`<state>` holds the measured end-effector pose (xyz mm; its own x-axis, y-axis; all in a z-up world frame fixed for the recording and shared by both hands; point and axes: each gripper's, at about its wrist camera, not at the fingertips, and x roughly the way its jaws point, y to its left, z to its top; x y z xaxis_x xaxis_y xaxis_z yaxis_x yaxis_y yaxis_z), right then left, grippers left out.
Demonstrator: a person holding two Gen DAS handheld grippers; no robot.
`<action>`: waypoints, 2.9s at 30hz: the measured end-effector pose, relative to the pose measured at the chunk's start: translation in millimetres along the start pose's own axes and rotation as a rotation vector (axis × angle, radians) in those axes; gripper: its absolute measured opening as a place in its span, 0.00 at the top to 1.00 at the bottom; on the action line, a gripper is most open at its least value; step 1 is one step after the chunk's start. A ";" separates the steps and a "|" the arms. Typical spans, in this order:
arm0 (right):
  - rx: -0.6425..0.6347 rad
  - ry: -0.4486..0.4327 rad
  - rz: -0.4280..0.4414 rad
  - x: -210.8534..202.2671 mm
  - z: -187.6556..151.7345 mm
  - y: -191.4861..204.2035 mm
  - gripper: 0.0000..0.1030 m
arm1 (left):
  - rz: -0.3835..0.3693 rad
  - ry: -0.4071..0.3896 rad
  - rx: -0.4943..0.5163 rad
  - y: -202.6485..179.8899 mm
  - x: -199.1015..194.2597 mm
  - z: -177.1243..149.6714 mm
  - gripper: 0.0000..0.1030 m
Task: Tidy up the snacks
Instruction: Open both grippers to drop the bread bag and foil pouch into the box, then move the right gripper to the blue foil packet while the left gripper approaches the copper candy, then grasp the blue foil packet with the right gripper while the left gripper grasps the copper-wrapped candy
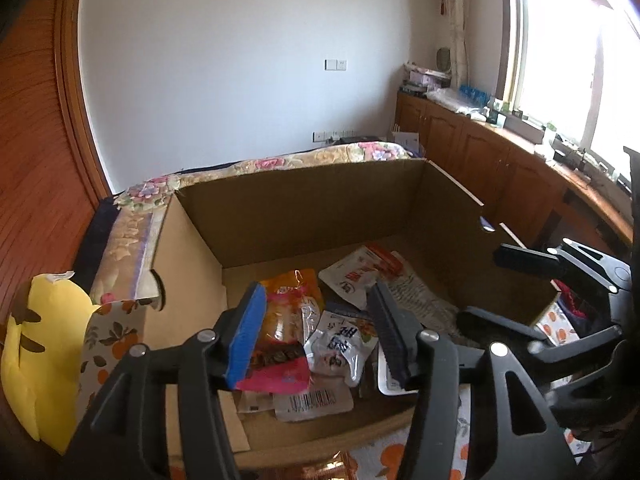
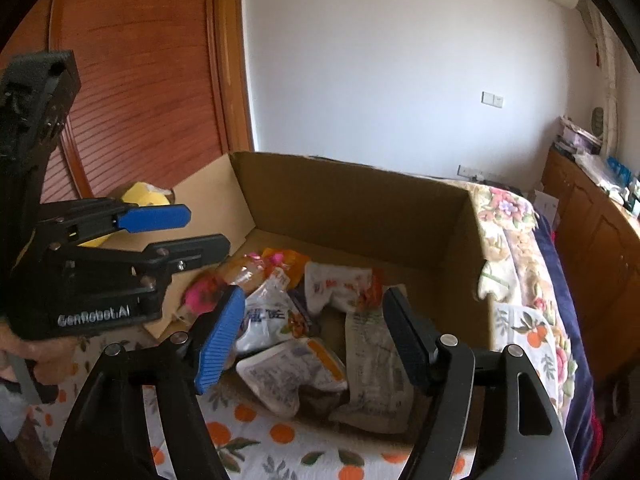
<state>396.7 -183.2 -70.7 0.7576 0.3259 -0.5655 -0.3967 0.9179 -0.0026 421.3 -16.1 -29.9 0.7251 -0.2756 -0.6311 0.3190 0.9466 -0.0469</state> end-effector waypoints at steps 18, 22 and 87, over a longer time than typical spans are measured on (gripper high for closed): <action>0.136 0.062 -0.106 -102.4 -90.8 -24.9 0.29 | -0.023 -0.038 0.004 -0.5 -60.6 -62.8 0.46; 0.158 0.122 -0.142 -108.6 -125.9 -33.6 0.29 | -0.031 -0.020 -0.019 2.2 -64.9 -83.6 0.46; 0.137 0.161 -0.188 -79.9 -203.0 -22.8 0.69 | 0.176 0.224 -0.286 -0.1 5.8 -149.9 0.48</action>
<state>240.0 -276.1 -192.8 0.7146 0.1168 -0.6898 -0.1749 0.9845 -0.0145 334.0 7.2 -149.6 0.5922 -0.0918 -0.8006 -0.0038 0.9932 -0.1167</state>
